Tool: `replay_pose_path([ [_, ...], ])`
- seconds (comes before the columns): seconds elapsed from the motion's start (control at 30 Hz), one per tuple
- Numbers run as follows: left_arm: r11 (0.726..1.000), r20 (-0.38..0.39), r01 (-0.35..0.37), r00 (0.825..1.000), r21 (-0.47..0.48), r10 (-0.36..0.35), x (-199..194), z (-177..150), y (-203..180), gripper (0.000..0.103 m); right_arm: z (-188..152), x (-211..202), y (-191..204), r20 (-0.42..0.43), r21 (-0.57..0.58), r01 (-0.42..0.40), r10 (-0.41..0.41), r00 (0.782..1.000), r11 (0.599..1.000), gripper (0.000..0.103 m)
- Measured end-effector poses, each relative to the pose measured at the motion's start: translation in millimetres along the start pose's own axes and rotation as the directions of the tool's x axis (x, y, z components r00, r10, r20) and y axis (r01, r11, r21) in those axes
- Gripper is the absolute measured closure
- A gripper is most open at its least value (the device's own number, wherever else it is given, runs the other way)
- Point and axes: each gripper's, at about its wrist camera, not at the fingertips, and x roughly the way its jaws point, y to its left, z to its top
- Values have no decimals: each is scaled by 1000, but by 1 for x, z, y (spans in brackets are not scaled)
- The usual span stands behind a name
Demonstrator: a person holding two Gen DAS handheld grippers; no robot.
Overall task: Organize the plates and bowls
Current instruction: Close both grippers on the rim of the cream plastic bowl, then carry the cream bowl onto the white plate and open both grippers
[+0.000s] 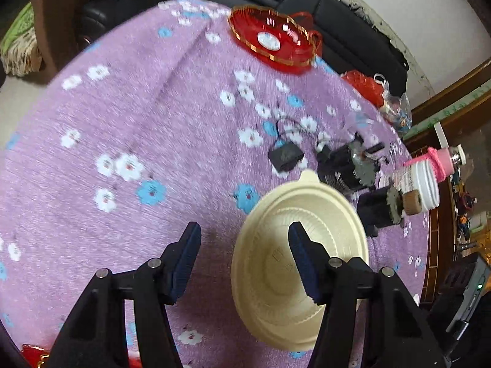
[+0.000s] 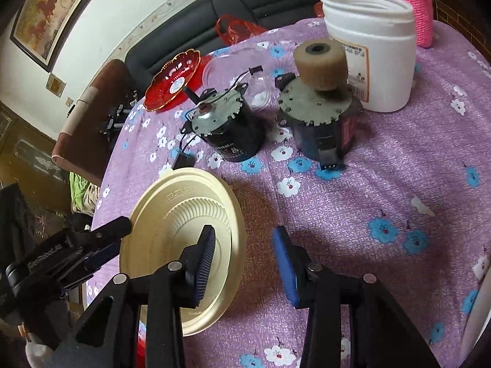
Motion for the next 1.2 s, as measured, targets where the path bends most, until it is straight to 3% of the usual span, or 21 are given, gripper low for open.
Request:
replay_pose_path([
  [0.2,1000,-82,24,996,2,-24,27,-9,-10,45,-5,8,-1,-22,-4,0,0,1000,1000,60],
  [0.23,1000,-74,19,997,16,-18,26,-10,-14,46,-6,6,-2,-22,-1,-3,3,1000,1000,68],
  [0.3,999,-80,23,997,36,-20,25,-14,-20,69,-8,5,-3,-21,-2,-8,8,1000,1000,86],
  [0.37,998,-76,-4,997,61,8,22,-18,-23,78,-10,1,0,-17,-11,3,-3,1000,1000,88],
  [0.53,995,-41,12,999,101,-8,-3,-30,-28,79,-17,-19,8,24,-55,25,-24,999,998,88],
  [0.7,987,11,-23,1000,161,21,-36,-50,-40,79,-28,-48,21,73,-106,49,-41,996,993,88],
  [0.87,976,74,-25,997,216,9,-76,-88,-48,79,-53,-88,30,137,-147,52,-32,990,988,88],
  [1.07,952,162,-30,987,305,-21,-116,-154,-49,79,-102,-141,32,218,-197,5,39,975,980,88],
  [1.2,955,149,5,987,296,-52,-130,-188,-35,79,-134,-169,27,238,-186,-86,130,963,979,88],
])
